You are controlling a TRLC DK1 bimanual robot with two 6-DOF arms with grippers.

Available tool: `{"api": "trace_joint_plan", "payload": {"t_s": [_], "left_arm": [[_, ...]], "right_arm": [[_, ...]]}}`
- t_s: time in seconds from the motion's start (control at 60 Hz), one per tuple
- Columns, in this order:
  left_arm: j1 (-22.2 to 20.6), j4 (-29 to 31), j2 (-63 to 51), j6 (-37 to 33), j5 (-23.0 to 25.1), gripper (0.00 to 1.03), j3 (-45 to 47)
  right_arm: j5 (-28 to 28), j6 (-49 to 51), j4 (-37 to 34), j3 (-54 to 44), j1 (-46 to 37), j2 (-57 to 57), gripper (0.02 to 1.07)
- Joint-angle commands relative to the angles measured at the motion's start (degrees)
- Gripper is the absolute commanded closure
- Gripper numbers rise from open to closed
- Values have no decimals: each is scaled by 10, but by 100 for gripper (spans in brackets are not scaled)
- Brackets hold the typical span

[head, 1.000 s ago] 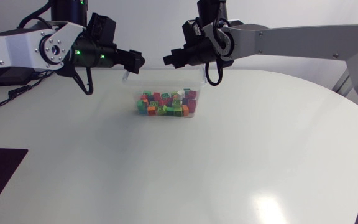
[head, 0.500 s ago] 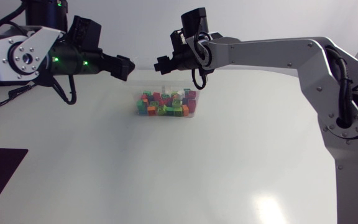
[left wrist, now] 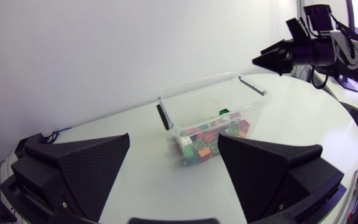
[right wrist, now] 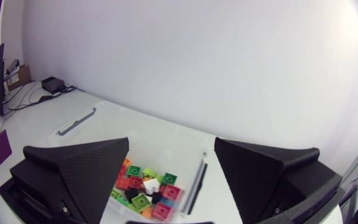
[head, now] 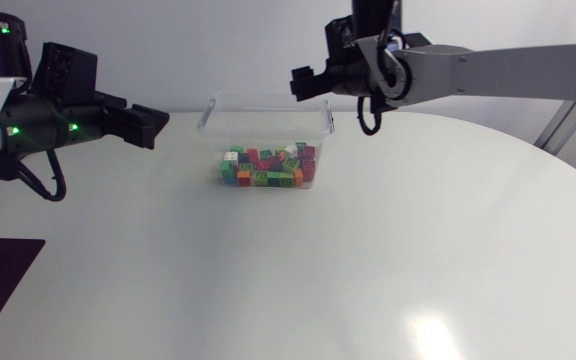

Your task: Place the duplo bricks in the container

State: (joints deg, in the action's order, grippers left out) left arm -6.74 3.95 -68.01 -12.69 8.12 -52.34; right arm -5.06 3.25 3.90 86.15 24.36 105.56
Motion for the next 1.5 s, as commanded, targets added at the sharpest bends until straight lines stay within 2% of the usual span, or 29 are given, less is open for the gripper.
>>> {"api": "trace_joint_plan", "payload": {"t_s": [0.0, 0.217, 0.817, 1.167, 1.483], "left_arm": [[15, -15, 27, -16, 2, 5, 31], [38, -17, 73, -28, 1, 5, 71], [86, -40, 229, -43, -4, 5, 191], [103, -72, 324, -43, -6, 5, 272], [112, -73, 407, -41, -6, 5, 333]], "right_arm": [[-16, 16, 24, -60, -11, -52, 7], [-42, 48, 73, -194, -28, -160, 7], [-80, 98, 74, -419, -107, -431, 7], [-80, 119, 51, -534, -143, -596, 7], [-80, 128, 1, -608, -161, -746, 7]]}}
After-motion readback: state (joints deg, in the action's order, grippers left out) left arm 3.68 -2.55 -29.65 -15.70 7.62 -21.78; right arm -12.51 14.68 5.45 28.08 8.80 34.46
